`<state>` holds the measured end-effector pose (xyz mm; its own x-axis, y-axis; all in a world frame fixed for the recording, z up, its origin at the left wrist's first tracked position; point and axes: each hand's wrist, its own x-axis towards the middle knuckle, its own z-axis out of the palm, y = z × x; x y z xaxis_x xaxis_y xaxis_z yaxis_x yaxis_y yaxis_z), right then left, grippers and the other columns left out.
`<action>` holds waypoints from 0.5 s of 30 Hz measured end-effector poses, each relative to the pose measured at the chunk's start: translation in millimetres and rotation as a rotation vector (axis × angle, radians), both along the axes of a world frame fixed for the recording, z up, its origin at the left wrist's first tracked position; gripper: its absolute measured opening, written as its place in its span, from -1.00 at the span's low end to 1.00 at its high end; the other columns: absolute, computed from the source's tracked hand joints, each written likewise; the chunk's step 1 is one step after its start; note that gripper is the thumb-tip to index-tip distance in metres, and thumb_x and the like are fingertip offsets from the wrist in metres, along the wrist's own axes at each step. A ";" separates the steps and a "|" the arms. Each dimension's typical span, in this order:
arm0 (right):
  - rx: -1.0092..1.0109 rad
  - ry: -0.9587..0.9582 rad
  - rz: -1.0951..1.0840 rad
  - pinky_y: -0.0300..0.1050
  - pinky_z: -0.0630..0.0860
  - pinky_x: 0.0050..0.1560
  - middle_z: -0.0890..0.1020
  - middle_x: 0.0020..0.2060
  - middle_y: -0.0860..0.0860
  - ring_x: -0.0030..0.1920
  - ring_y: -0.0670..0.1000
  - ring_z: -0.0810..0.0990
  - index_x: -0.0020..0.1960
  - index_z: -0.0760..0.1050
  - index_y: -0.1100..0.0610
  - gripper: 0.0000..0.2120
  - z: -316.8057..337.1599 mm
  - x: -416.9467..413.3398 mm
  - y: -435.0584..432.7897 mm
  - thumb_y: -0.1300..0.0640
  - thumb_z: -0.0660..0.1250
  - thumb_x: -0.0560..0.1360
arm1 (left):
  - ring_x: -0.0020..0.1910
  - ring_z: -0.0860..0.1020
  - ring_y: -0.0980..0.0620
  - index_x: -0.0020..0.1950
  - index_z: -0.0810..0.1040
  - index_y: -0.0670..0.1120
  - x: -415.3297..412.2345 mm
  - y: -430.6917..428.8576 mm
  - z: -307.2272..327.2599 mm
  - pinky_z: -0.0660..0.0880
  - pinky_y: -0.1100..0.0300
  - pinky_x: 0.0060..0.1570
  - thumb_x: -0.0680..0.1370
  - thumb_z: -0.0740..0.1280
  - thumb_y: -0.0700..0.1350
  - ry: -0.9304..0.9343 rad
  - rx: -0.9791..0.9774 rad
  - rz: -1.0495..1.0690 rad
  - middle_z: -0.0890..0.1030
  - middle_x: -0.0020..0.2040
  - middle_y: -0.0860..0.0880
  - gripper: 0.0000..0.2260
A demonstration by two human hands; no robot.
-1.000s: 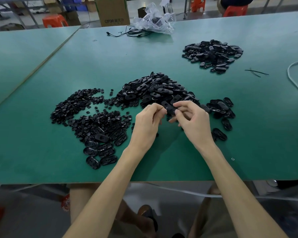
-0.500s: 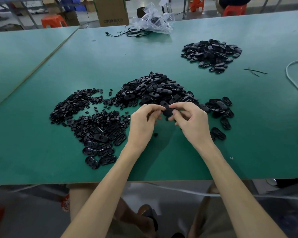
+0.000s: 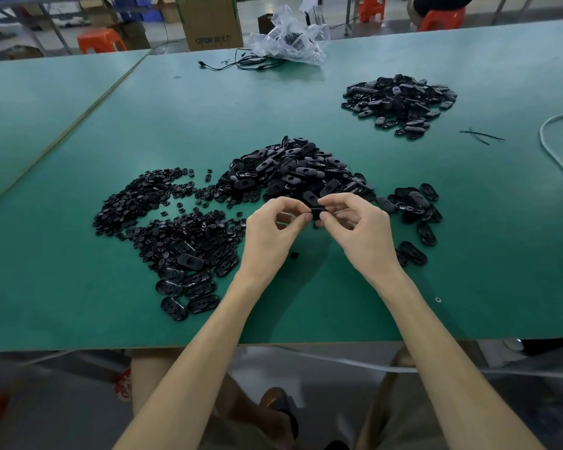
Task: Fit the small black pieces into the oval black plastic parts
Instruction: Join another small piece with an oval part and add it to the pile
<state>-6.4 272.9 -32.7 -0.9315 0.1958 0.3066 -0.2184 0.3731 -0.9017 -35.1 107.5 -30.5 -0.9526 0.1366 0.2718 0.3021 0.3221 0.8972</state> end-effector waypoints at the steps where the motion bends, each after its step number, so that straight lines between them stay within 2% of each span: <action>1: 0.003 -0.001 0.003 -0.34 0.60 -0.02 0.72 -0.05 -0.08 -0.13 -0.15 0.74 0.14 0.67 0.14 -0.81 0.4 0.1 -0.2 0.31 0.47 0.56 | -0.10 0.67 0.00 -0.02 0.69 -0.05 -0.1 0.1 -0.2 0.62 0.08 0.00 0.56 0.51 -0.18 -0.010 0.005 -0.004 0.71 -0.11 0.08 -0.95; 5: 0.013 -0.018 0.025 -0.23 0.64 0.05 0.74 -0.05 -0.11 -0.08 -0.12 0.73 0.13 0.69 0.11 -0.82 1.0 0.7 -0.7 0.28 0.48 0.55 | -0.15 0.67 0.01 -0.03 0.68 -0.03 -0.7 0.6 -2.1 0.63 0.08 -0.07 0.56 0.50 -0.18 -0.024 -0.010 -0.010 0.71 -0.15 0.11 -0.94; 11: 0.001 -0.015 0.037 -0.14 0.67 0.07 0.76 -0.09 -0.08 -0.06 -0.06 0.75 0.10 0.69 0.08 -0.83 1.1 1.5 1.3 0.28 0.48 0.55 | -0.19 0.62 0.09 -0.04 0.66 0.00 -2.0 2.5 -5.3 0.51 0.32 -0.18 0.57 0.50 -0.16 -0.006 -0.053 0.015 0.69 -0.12 0.11 -0.93; 15: -0.011 -0.025 0.061 -0.11 0.67 0.06 0.76 -0.11 -0.09 -0.07 -0.04 0.75 0.08 0.70 0.06 -0.84 -0.6 1.6 1.6 0.27 0.49 0.55 | -0.18 0.64 0.05 -0.05 0.66 0.01 -3.2 1.8 -6.2 0.53 0.27 -0.18 0.57 0.49 -0.16 -0.010 -0.028 0.031 0.69 -0.12 0.08 -0.92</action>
